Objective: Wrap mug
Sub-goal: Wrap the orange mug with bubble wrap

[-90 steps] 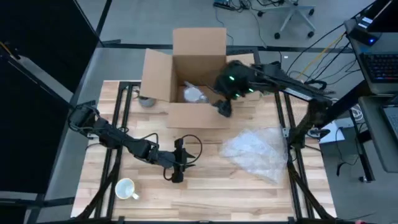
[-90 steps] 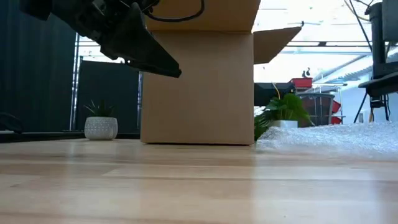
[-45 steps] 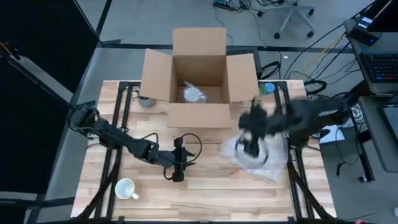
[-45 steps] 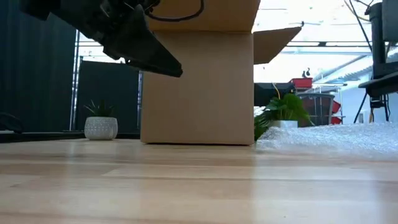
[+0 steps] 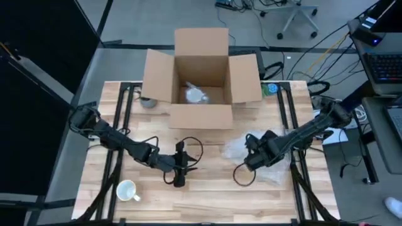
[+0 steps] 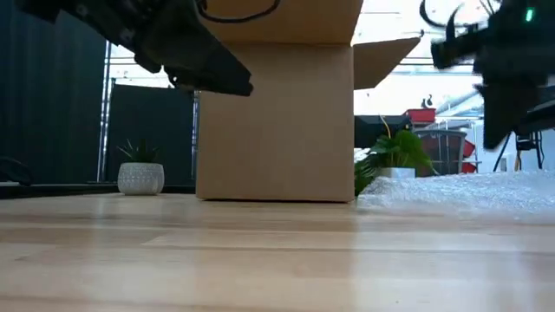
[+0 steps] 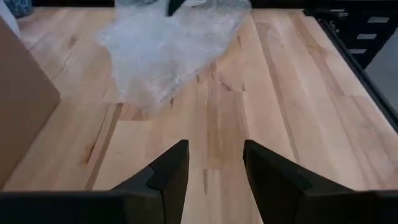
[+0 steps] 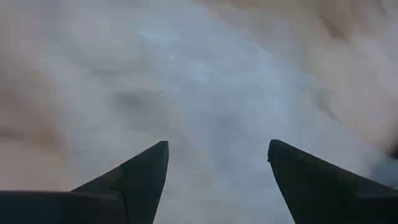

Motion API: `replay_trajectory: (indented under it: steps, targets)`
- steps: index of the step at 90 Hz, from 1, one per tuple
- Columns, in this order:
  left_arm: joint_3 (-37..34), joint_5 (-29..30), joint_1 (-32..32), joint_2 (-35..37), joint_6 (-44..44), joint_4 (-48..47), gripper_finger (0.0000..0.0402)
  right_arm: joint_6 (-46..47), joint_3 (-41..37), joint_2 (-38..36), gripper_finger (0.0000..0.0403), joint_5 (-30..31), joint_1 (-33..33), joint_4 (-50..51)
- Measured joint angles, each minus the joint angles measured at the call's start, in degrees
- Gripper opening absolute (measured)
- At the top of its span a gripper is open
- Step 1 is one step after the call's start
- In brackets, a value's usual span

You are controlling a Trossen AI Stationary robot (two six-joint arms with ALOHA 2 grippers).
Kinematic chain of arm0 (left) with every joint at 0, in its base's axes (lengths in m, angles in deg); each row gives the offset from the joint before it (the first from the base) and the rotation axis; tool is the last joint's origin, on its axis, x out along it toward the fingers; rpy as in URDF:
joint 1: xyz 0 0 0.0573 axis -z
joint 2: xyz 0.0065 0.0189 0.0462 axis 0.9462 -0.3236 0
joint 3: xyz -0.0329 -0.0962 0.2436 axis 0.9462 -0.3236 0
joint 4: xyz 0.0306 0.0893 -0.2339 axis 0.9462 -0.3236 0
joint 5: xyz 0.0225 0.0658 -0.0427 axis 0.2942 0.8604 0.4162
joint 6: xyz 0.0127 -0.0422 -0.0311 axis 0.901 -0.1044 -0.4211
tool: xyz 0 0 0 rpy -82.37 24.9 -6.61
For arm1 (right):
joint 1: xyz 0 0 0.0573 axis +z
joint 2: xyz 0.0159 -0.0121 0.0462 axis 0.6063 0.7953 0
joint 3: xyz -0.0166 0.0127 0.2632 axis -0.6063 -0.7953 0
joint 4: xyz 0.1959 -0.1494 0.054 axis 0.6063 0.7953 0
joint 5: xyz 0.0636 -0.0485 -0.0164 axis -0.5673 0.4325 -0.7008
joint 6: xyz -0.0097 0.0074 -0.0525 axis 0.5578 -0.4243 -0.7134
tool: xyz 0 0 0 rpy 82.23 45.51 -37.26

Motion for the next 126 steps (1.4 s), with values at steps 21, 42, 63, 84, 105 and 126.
replay_trajectory:
  steps: [21,42,63,84,105,126]
  targets:
    - [0.0,0.0,1.4,0.0,-1.4,-0.5,0.0143,-0.7,-10.3,-10.5,0.0263,0.0,-5.3,-6.9]
    - [0.0,0.0,3.7,0.0,-0.4,-0.3,0.0143,0.5,-15.8,-16.4,0.0225,-3.9,-8.2,-12.6]
    - [0.0,0.0,5.4,0.0,-1.4,0.8,0.0143,-2.2,-16.0,-16.1,0.0049,-6.0,-5.6,-24.7]
    - [0.0,0.0,6.3,0.0,-1.5,1.8,0.0143,-6.2,-11.5,-16.1,0.0003,-4.7,-2.0,-32.0]
    - [0.0,1.4,5.5,0.0,-3.7,3.8,0.0143,-10.2,-7.9,-16.0,0.0001,-2.7,0.9,-35.3]
    - [0.0,-3.9,1.0,-0.8,-10.9,4.7,0.0143,-9.0,-7.9,-16.0,0.0020,-2.8,0.7,-30.3]
